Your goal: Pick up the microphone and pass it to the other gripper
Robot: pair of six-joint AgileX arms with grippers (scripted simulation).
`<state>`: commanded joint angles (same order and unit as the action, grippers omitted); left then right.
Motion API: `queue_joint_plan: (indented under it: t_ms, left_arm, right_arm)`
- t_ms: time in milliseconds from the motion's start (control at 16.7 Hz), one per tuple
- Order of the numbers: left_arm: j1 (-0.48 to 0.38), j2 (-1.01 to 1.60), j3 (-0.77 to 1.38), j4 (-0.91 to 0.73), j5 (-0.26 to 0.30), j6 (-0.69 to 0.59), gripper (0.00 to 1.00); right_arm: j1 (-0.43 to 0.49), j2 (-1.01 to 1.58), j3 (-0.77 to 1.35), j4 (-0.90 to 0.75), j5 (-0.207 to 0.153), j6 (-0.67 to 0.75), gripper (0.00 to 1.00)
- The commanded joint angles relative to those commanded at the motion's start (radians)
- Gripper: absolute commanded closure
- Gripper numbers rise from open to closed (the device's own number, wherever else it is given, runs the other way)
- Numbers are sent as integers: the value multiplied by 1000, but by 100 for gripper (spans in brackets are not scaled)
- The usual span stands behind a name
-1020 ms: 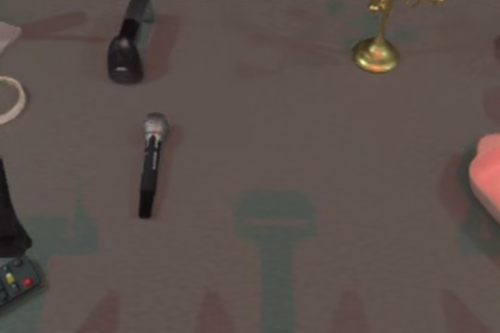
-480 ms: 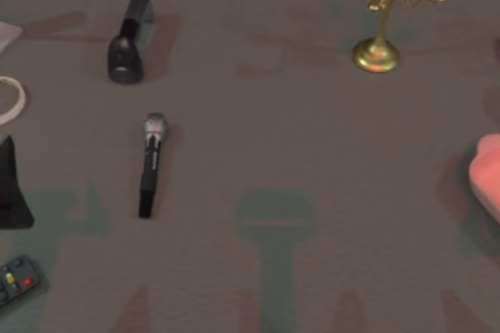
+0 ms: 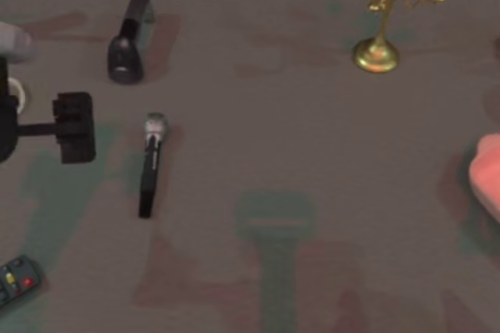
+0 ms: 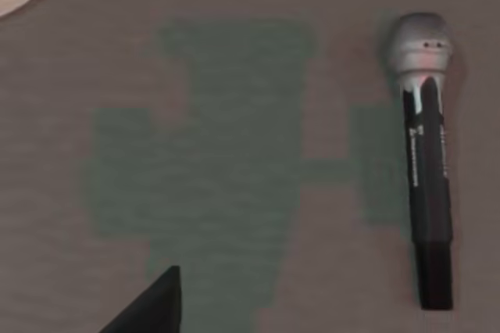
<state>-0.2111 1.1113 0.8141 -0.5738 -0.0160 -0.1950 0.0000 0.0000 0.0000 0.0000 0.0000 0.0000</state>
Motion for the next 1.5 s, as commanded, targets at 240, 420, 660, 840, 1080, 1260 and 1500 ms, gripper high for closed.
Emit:
queue_joint_plan:
  t_ms: [240, 420, 660, 840, 1080, 1260, 1500]
  left_arm:
    - [-71, 377, 267, -195, -4, -64, 0]
    - [-116, 595, 437, -309, -5, -105, 0]
    - [-155, 792, 597, -405, -7, -141, 0]
    - [-166, 841, 642, -429, -8, -151, 0]
    - [-160, 838, 639, -427, -7, -150, 0]
    - [-161, 861, 618, -388, -7, -147, 0]
    - [-159, 947, 545, -220, -7, -143, 0]
  right_arm:
    - [0, 0, 0, 0, 0, 0, 0]
    - [0, 0, 0, 0, 0, 0, 0]
    - [0, 0, 0, 0, 0, 0, 0]
    - [0, 0, 0, 0, 0, 0, 0]
    - [0, 0, 0, 0, 0, 0, 0]
    - [0, 0, 0, 0, 0, 0, 0]
    - [0, 0, 0, 0, 0, 0, 0]
